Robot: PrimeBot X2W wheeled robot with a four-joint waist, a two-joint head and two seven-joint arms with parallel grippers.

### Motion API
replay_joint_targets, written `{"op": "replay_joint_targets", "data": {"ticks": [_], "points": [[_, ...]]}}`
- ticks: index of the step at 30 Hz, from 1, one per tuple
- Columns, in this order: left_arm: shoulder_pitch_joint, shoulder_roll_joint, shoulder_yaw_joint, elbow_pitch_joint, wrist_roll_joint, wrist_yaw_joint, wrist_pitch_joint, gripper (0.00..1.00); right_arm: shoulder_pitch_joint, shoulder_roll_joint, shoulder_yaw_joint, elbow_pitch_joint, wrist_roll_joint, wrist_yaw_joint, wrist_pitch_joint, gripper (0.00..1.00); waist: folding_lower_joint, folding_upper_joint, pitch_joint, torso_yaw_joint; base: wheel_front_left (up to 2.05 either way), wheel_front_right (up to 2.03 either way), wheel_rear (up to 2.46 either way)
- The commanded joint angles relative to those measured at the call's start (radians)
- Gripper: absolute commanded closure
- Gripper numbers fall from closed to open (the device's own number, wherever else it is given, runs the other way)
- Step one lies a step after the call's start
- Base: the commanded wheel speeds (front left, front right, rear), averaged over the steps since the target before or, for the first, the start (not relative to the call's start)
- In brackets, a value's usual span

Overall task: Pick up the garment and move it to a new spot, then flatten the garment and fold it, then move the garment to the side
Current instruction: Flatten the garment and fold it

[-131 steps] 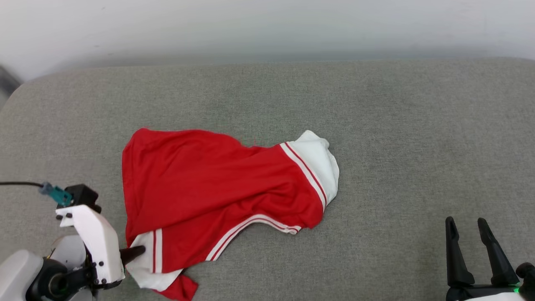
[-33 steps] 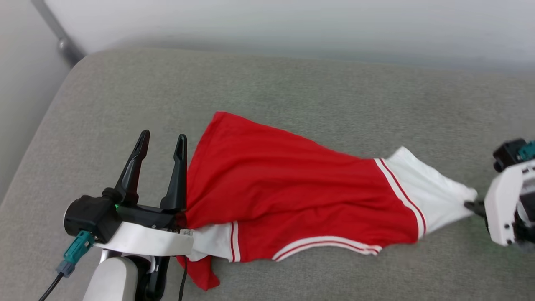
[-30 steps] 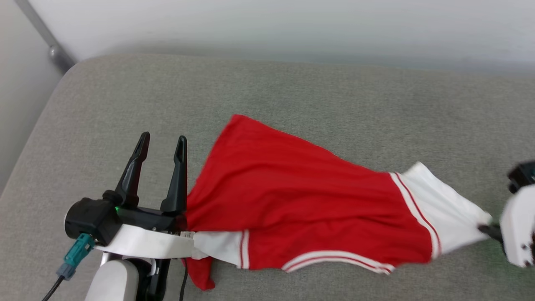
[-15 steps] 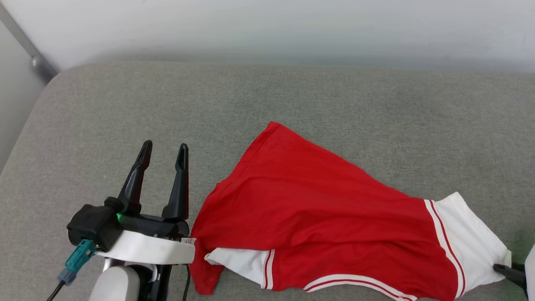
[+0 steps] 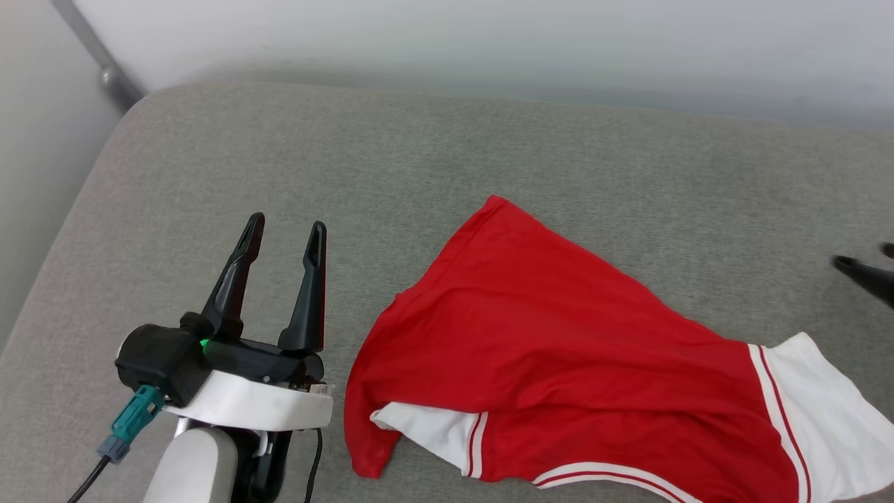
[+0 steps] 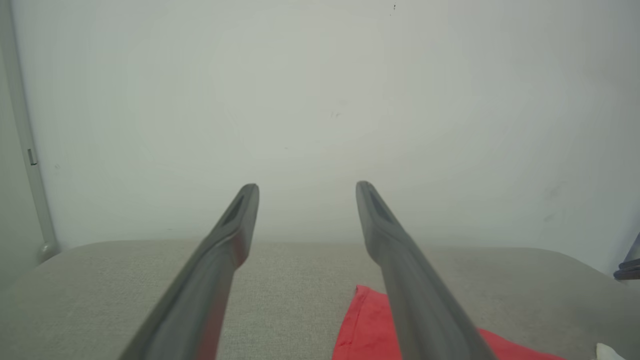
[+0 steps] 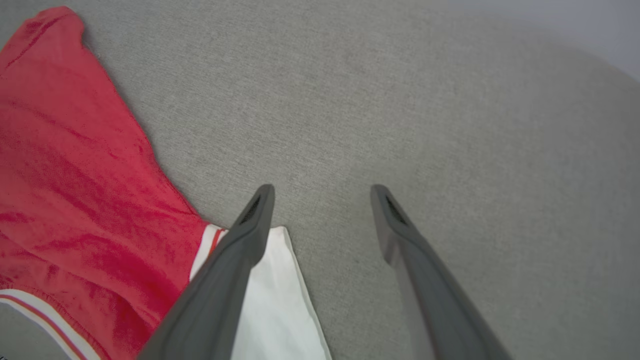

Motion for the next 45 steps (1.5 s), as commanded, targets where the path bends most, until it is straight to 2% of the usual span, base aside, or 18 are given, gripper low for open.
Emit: {"op": "replay_joint_targets", "data": {"ticks": [1,9,13,17,26,34,35,36,37,43,45], "points": [[-0.011,0.001,-0.001,-0.003,0.002,0.0,-0.002,0.0,-0.025,0.053,-0.001,0.0,-0.04,0.0,0.021,0.0,-0.0001,0.0,0.011,0.018,0.0,0.0,0.0],[-0.072,-0.018,-0.028,0.005,0.0,0.0,-0.002,0.0,-0.168,0.324,-0.019,0.128,-0.2,-0.001,0.108,0.0,-0.0001,0.0,0.062,0.104,0.0,0.0,0.0],[-0.104,-0.033,-0.041,0.014,-0.001,0.0,-0.002,0.0,-0.214,0.42,0.015,0.177,-0.234,-0.001,0.112,0.0,-0.0001,0.0,0.097,0.152,0.0,0.0,0.0],[-0.124,-0.052,-0.046,0.015,-0.007,0.0,-0.002,0.0,-0.258,0.488,0.062,0.224,-0.245,-0.001,0.11,0.0,-0.0001,0.0,0.134,0.185,0.0,0.0,0.0],[-0.158,-0.082,-0.073,0.025,-0.017,0.0,-0.002,0.0,-0.353,0.545,0.182,0.333,-0.273,-0.001,0.098,0.0,-0.0001,0.0,0.203,0.259,0.0,0.0,0.0],[-0.174,-0.096,-0.101,0.042,-0.027,0.0,-0.002,0.0,-0.344,0.57,0.286,0.409,-0.246,0.0,0.109,0.0,-0.0001,0.0,0.222,0.303,0.0,0.0,0.0],[-0.174,-0.096,-0.101,0.043,-0.029,0.0,-0.002,0.0,-0.344,0.575,0.299,0.41,-0.243,0.0,0.107,0.05,-0.0001,0.0,0.223,0.305,0.0,0.0,0.0],[-0.176,-0.098,-0.103,0.044,-0.028,0.0,-0.002,0.0,-0.345,0.578,0.308,0.412,-0.239,0.0,0.098,0.57,-0.0001,0.0,0.226,0.307,0.0,0.0,0.0],[-0.178,-0.099,-0.105,0.043,-0.029,0.0,-0.002,0.0,-0.344,0.579,0.326,0.419,-0.239,0.0,0.109,1.0,-0.0001,0.0,0.227,0.308,0.0,0.0,0.0],[-0.185,-0.102,-0.109,0.037,-0.033,0.0,-0.002,0.0,-0.375,0.55,0.382,0.397,-0.231,0.001,0.07,1.0,-0.0001,0.0,0.228,0.302,0.0,0.0,0.0],[-0.178,-0.103,-0.105,0.042,-0.032,0.0,-0.002,0.0,-0.419,0.518,0.386,0.426,-0.228,-0.001,0.034,1.0,-0.0001,0.0,0.215,0.288,0.0,0.0,0.0]]}}
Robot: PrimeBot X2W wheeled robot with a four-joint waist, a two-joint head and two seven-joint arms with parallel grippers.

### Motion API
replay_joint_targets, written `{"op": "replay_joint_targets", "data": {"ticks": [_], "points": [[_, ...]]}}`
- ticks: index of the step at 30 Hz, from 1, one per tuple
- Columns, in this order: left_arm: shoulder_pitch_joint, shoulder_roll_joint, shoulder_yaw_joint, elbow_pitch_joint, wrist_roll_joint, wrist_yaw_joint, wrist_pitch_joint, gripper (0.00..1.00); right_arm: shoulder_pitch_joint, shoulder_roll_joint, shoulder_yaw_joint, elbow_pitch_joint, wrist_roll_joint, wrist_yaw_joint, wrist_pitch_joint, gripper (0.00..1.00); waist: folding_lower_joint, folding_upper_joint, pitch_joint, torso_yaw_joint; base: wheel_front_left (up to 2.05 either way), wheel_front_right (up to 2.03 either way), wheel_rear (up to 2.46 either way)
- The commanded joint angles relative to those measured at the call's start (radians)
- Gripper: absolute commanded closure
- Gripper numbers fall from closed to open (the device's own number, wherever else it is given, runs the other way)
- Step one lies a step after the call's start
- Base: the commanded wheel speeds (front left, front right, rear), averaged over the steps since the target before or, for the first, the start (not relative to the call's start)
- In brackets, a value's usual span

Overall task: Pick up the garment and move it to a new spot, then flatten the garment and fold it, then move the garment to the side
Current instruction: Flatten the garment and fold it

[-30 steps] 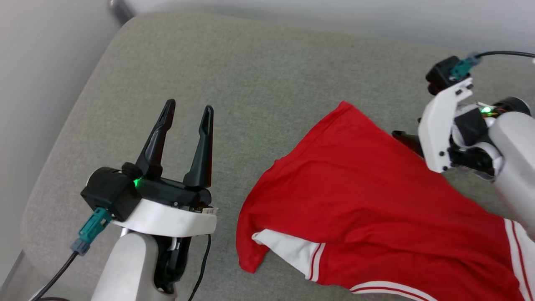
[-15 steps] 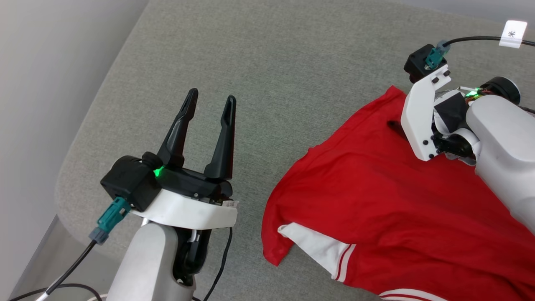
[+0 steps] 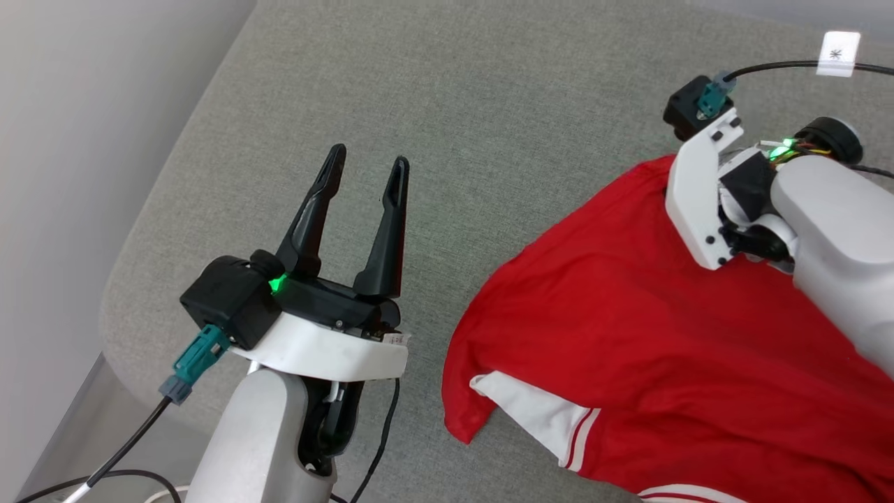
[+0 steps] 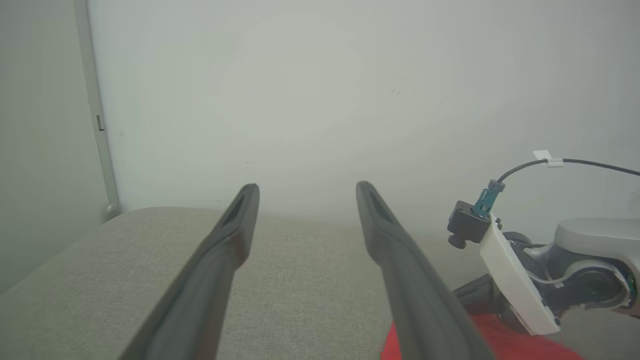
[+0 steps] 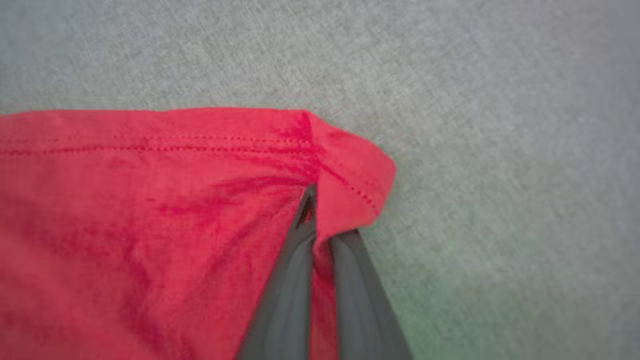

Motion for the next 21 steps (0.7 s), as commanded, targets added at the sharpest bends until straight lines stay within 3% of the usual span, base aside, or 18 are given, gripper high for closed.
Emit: {"op": "replay_joint_targets", "data": {"ticks": [1,11,18,21], "points": [[-0.005,-0.001,0.003,0.003,-0.002,0.0,-0.002,0.0,0.0,-0.035,0.011,0.04,0.005,-0.002,-0.011,1.0,-0.0001,0.0,-0.01,-0.01,0.0,0.0,0.0],[0.004,0.002,0.004,-0.005,0.002,0.0,-0.002,0.0,-0.11,-0.084,-0.011,0.177,0.0,-0.002,-0.106,1.0,-0.0001,0.0,-0.018,-0.04,0.0,0.0,0.0],[-0.011,0.003,-0.018,-0.013,-0.01,0.0,-0.002,0.0,-0.195,-0.179,-0.033,0.382,-0.058,-0.002,-0.157,1.0,-0.0001,0.0,0.005,-0.032,0.0,0.0,0.0],[-0.023,0.002,-0.025,-0.011,-0.013,0.0,-0.002,0.0,-0.213,-0.248,-0.055,0.417,-0.079,-0.002,-0.171,1.0,-0.0001,0.0,0.018,-0.024,0.0,0.0,0.0]]}}
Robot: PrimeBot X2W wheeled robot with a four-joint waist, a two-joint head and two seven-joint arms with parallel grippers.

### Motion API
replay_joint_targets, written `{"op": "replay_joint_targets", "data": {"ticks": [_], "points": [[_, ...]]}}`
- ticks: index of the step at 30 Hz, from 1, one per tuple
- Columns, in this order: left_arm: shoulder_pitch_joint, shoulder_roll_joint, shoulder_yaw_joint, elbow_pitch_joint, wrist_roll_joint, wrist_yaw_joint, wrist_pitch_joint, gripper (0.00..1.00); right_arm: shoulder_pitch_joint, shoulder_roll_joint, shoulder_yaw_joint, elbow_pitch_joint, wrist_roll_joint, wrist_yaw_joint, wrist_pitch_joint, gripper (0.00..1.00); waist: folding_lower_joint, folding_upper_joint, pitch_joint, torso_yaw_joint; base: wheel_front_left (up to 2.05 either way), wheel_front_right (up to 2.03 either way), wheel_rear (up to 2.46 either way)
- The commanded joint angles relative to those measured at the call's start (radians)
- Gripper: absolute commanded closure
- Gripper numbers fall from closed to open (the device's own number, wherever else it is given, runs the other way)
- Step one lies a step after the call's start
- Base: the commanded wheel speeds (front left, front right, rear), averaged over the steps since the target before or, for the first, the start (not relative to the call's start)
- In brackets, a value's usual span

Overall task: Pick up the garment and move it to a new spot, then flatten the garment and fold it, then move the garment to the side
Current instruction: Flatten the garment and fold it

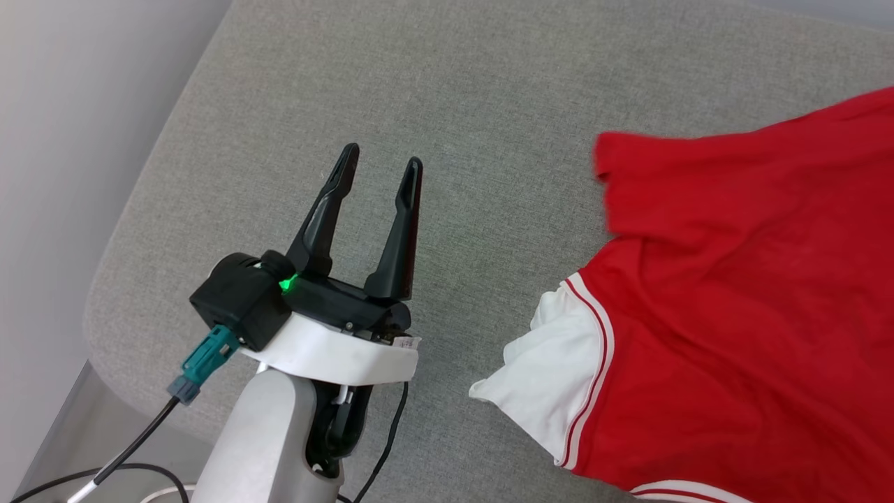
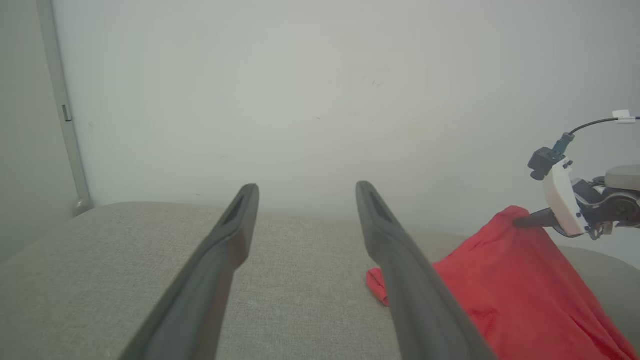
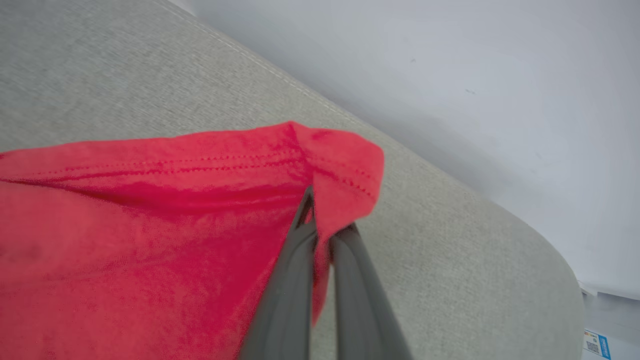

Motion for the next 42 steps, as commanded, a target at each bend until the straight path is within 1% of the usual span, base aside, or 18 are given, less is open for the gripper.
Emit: {"op": "replay_joint_targets", "data": {"ticks": [1,4,7,8,10,11,12,13,14,16,19,20,23,27,32,36,39,42], "points": [[-0.024,0.003,-0.006,0.001,-0.007,0.0,-0.002,0.0,-0.02,-0.049,-0.017,0.015,-0.022,-0.002,-0.019,1.0,-0.0001,0.0,0.011,0.008,0.0,0.0,0.0],[-0.028,0.005,-0.011,0.003,-0.011,0.0,-0.002,0.0,0.009,-0.115,-0.06,0.016,-0.041,-0.002,-0.003,1.0,-0.0001,0.0,0.022,0.01,0.0,0.0,0.0],[-0.036,0.006,-0.011,0.003,-0.01,0.0,-0.002,0.0,0.046,-0.125,-0.077,0.015,-0.069,-0.002,0.029,1.0,-0.0001,0.0,0.028,0.008,0.0,0.0,0.0],[-0.037,0.01,-0.013,0.005,-0.008,0.0,-0.002,0.0,0.046,-0.123,-0.099,0.014,-0.069,-0.001,0.034,1.0,-0.0001,0.0,0.03,0.005,0.0,0.0,0.0],[-0.041,0.013,-0.007,0.006,-0.004,0.0,-0.002,0.0,0.035,-0.117,-0.142,0.014,-0.094,-0.002,0.001,1.0,-0.0001,0.0,0.035,-0.005,0.0,0.0,0.0],[-0.044,0.015,-0.007,0.005,-0.002,0.0,-0.002,0.0,0.033,-0.118,-0.161,0.015,-0.112,-0.002,-0.02,0.95,-0.0001,0.0,0.036,-0.01,0.0,0.0,0.0],[-0.044,0.017,-0.003,0.006,0.002,0.0,-0.002,0.0,0.036,-0.11,-0.183,0.016,-0.126,-0.002,-0.03,0.52,-0.0001,0.0,0.035,-0.018,0.0,0.0,0.0],[-0.045,0.018,-0.001,0.008,0.004,0.0,-0.002,0.0,0.048,-0.093,-0.199,0.016,-0.141,-0.002,-0.028,0.05,-0.0001,0.0,0.031,-0.025,0.0,0.0,0.0],[-0.043,0.022,0.004,0.009,0.007,0.0,-0.002,0.0,0.053,-0.077,-0.217,0.015,-0.154,-0.002,-0.029,0.0,-0.0001,0.0,0.025,-0.034,0.0,0.0,0.0],[-0.042,0.03,0.009,0.011,0.01,0.0,-0.002,0.0,0.055,-0.058,-0.257,0.014,-0.178,-0.002,-0.02,0.0,-0.0001,0.0,0.01,-0.051,0.0,0.0,0.0],[-0.029,0.045,0.018,0.011,0.015,0.0,-0.002,0.0,0.064,-0.009,-0.317,0.015,-0.182,-0.002,-0.049,0.0,-0.0001,0.0,-0.019,-0.079,0.0,0.0,0.0],[-0.022,0.047,0.025,0.013,0.013,0.0,-0.002,0.0,0.079,0.003,-0.316,0.016,-0.205,-0.002,-0.054,0.0,-0.0001,0.0,-0.031,-0.089,0.0,0.0,0.0],[-0.007,0.064,0.027,0.017,0.012,0.0,-0.002,0.0,0.098,0.043,-0.349,0.015,-0.202,-0.002,-0.075,0.0,-0.0001,0.0,-0.069,-0.115,0.0,0.0,0.0],[0.024,0.092,0.043,0.025,0.011,0.0,-0.002,0.0,0.157,0.099,-0.359,0.015,-0.192,-0.002,-0.096,0.0,-0.0001,0.0,-0.131,-0.154,0.0,0.0,0.0],[0.079,0.125,0.065,0.035,0.004,0.0,-0.002,0.0,0.254,0.139,-0.356,-0.024,-0.159,-0.002,-0.105,0.0,-0.0001,0.0,-0.208,-0.207,0.0,0.0,0.0],[0.116,0.143,0.082,0.035,-0.003,0.0,-0.002,0.0,0.338,0.142,-0.349,-0.076,-0.129,-0.002,-0.109,0.0,-0.0001,0.0,-0.255,-0.246,0.0,0.0,0.0],[0.138,0.149,0.089,0.032,-0.011,0.0,-0.002,0.0,0.407,0.13,-0.352,-0.12,-0.101,-0.002,-0.111,0.0,-0.0001,0.0,-0.279,-0.27,0.0,0.0,0.0],[0.155,0.152,0.093,0.029,-0.01,0.0,-0.002,0.0,0.485,0.103,-0.357,-0.16,-0.079,-0.002,-0.111,0.0,-0.0001,0.0,-0.294,-0.289,0.0,0.0,0.0]]}}
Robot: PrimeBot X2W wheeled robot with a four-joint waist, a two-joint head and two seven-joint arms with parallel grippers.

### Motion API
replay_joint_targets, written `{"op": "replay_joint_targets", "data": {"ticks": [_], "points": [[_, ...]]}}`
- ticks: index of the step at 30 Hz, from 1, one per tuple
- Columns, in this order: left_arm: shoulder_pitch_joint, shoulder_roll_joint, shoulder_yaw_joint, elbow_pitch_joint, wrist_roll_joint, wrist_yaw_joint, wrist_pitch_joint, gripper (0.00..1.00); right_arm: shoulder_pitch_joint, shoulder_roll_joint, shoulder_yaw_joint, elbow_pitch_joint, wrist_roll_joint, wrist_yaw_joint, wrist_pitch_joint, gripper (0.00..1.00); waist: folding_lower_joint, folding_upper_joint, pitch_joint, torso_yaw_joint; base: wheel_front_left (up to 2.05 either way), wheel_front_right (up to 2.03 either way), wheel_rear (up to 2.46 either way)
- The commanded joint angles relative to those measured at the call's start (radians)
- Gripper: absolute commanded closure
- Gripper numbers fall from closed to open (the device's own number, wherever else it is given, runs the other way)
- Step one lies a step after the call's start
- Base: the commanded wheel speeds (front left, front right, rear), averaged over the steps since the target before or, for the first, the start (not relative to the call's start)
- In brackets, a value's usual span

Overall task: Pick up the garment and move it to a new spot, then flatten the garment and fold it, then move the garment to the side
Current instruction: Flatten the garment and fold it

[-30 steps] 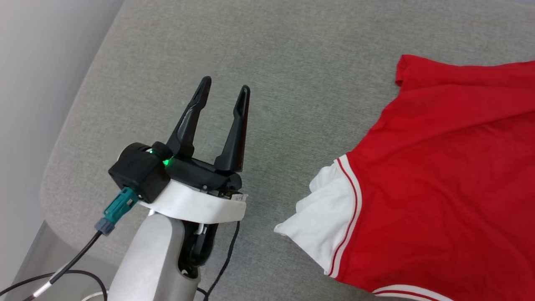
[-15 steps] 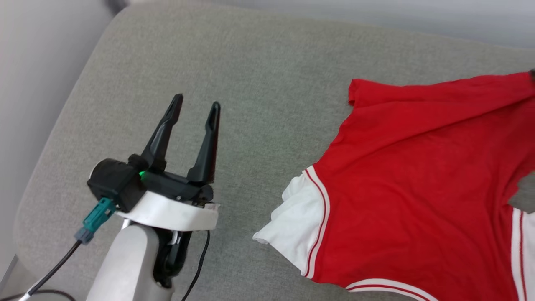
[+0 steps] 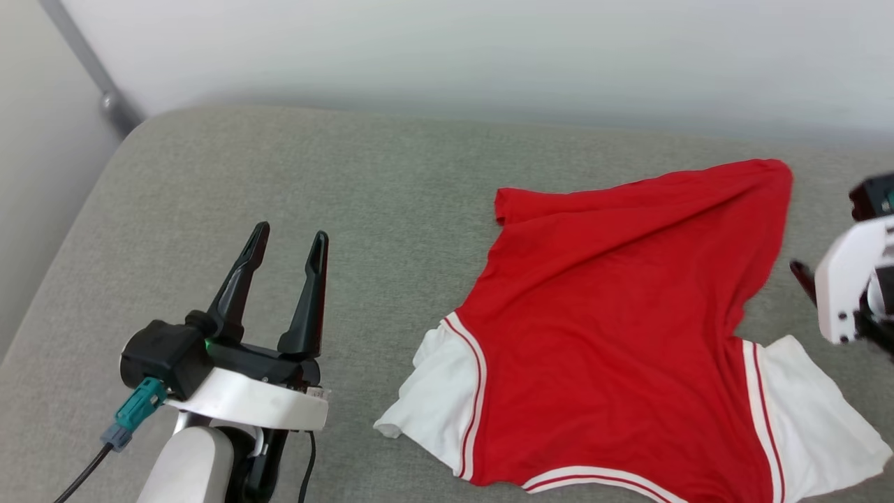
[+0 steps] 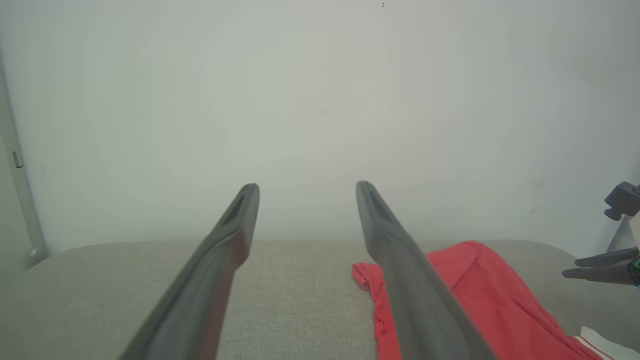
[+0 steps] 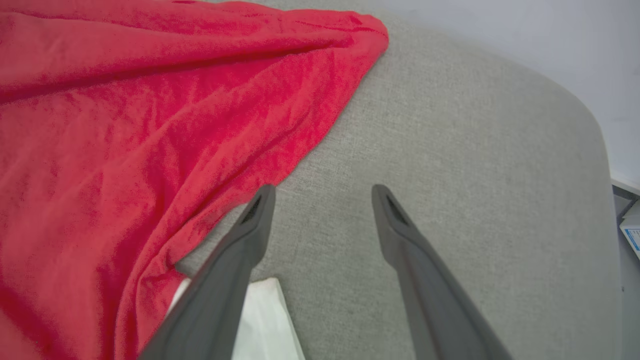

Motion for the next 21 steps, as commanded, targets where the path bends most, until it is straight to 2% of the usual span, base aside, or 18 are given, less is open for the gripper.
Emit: {"op": "replay_joint_targets", "data": {"ticks": [1,12,21], "points": [[0.016,0.004,0.004,-0.003,-0.002,0.0,-0.002,0.0,0.055,-0.023,-0.001,-0.02,0.01,-0.001,0.006,0.0,0.0001,0.0,-0.025,-0.031,0.0,0.0,0.0],[0.045,-0.004,0.012,-0.018,-0.008,0.0,-0.002,0.0,0.379,-0.134,-0.062,-0.188,0.122,-0.001,0.108,0.0,0.0001,0.0,-0.014,-0.067,0.0,0.0,0.0],[0.004,-0.015,-0.017,-0.011,-0.001,0.0,-0.002,0.0,0.516,-0.134,-0.15,-0.282,0.103,-0.001,0.141,0.0,0.0001,0.0,0.023,-0.058,0.0,0.0,0.0]]}}
